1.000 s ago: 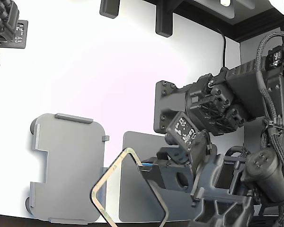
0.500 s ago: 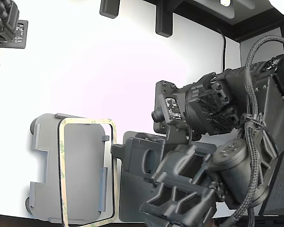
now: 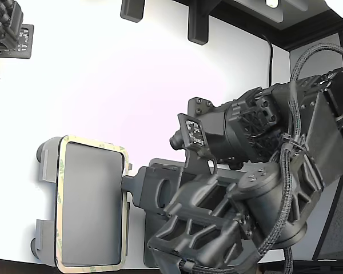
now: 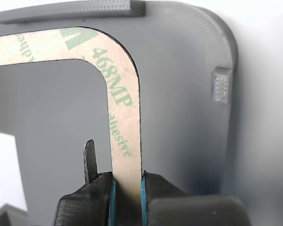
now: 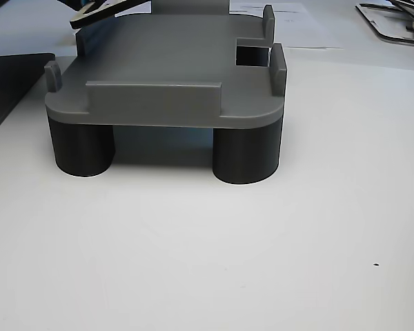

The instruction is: Move top rectangular frame to the holder.

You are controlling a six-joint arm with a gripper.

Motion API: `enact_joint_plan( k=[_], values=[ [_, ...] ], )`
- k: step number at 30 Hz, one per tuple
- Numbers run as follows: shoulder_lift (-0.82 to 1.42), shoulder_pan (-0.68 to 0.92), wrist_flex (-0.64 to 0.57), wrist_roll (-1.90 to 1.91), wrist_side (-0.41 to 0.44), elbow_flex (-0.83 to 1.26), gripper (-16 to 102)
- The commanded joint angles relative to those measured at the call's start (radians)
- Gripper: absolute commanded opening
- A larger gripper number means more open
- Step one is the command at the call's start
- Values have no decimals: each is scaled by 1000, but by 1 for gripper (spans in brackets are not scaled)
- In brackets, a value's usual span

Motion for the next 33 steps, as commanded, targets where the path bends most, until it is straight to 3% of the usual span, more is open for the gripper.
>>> enact_joint_plan(
  k=[1,15,33],
  values=[
    [-11,-28,-6,6,-15,-49,-10],
    [-29,-46,-21,2,-80,-40,-10],
    [-44,-58,-8,-20,-94,-18,-10]
  ],
)
